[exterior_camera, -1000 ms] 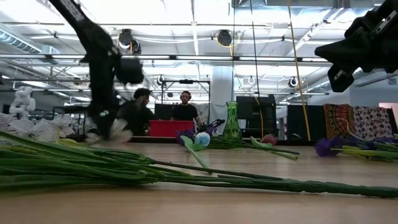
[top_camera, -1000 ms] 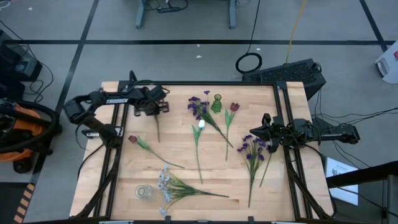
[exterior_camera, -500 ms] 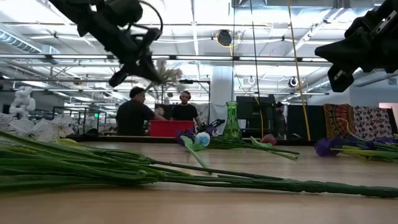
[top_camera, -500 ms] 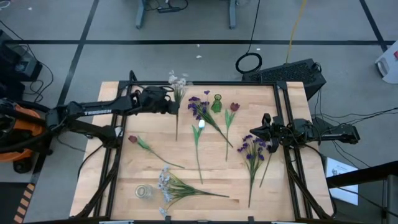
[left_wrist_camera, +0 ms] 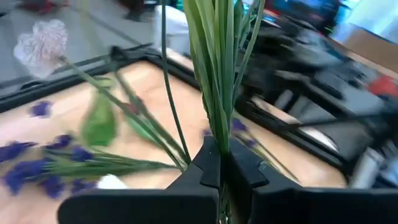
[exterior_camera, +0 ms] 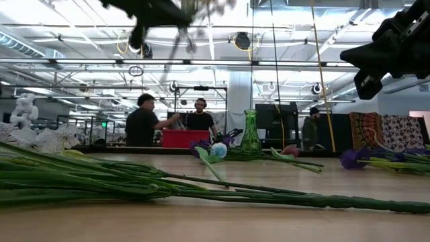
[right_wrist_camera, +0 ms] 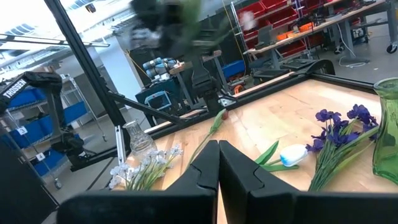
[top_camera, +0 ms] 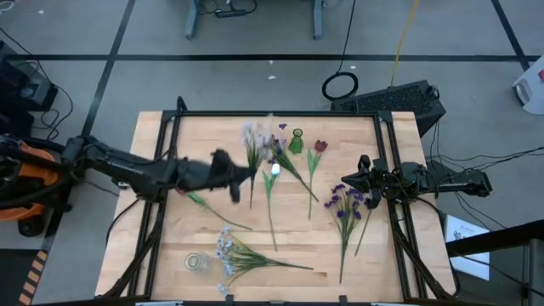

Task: Sort flowers into vase by color
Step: Put the top white flowers into the transparent flower vase

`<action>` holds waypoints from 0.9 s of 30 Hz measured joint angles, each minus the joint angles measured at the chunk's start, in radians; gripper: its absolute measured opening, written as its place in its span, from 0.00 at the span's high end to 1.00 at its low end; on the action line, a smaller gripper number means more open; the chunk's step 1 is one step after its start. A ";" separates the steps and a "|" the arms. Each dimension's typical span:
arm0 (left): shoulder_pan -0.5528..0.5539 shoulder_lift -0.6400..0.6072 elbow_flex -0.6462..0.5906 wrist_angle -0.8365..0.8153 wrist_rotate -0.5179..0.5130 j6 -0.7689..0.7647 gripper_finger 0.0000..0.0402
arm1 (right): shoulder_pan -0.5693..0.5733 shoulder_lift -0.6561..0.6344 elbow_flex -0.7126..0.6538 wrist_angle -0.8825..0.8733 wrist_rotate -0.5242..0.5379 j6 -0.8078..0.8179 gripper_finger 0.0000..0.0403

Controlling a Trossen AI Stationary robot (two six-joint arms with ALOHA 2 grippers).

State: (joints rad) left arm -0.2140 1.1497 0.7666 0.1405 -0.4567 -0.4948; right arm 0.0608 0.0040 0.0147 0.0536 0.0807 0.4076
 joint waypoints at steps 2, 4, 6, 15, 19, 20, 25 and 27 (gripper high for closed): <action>-0.079 -0.030 0.004 -0.007 -0.053 0.015 0.99 | 0.000 0.000 0.000 -0.001 0.000 0.000 1.00; -0.159 -0.075 0.009 -0.021 -0.109 0.046 0.99 | 0.000 0.000 0.000 -0.003 0.000 0.000 1.00; -0.240 -0.125 0.010 -0.024 -0.146 0.075 0.99 | 0.000 0.000 0.000 -0.007 0.000 0.000 1.00; -0.593 -0.246 0.011 -0.066 -0.298 0.191 0.99 | 0.000 0.000 0.000 -0.008 0.000 0.000 1.00; -0.698 -0.251 0.011 -0.082 -0.340 0.198 0.99 | 0.000 0.000 0.000 -0.011 0.000 0.000 1.00; -0.722 -0.251 0.011 -0.083 -0.346 0.205 0.99 | 0.000 0.000 0.000 -0.012 0.000 0.000 1.00; -0.849 -0.251 0.011 -0.083 -0.416 0.227 0.99 | 0.000 0.000 0.000 -0.021 0.000 0.000 1.00; -0.900 -0.251 0.011 -0.082 -0.459 0.248 0.99 | 0.000 0.000 0.000 -0.021 0.000 0.000 1.00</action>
State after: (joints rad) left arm -1.1136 0.8989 0.7780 0.0581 -0.9159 -0.2464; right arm 0.0608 0.0044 0.0147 0.0330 0.0807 0.4072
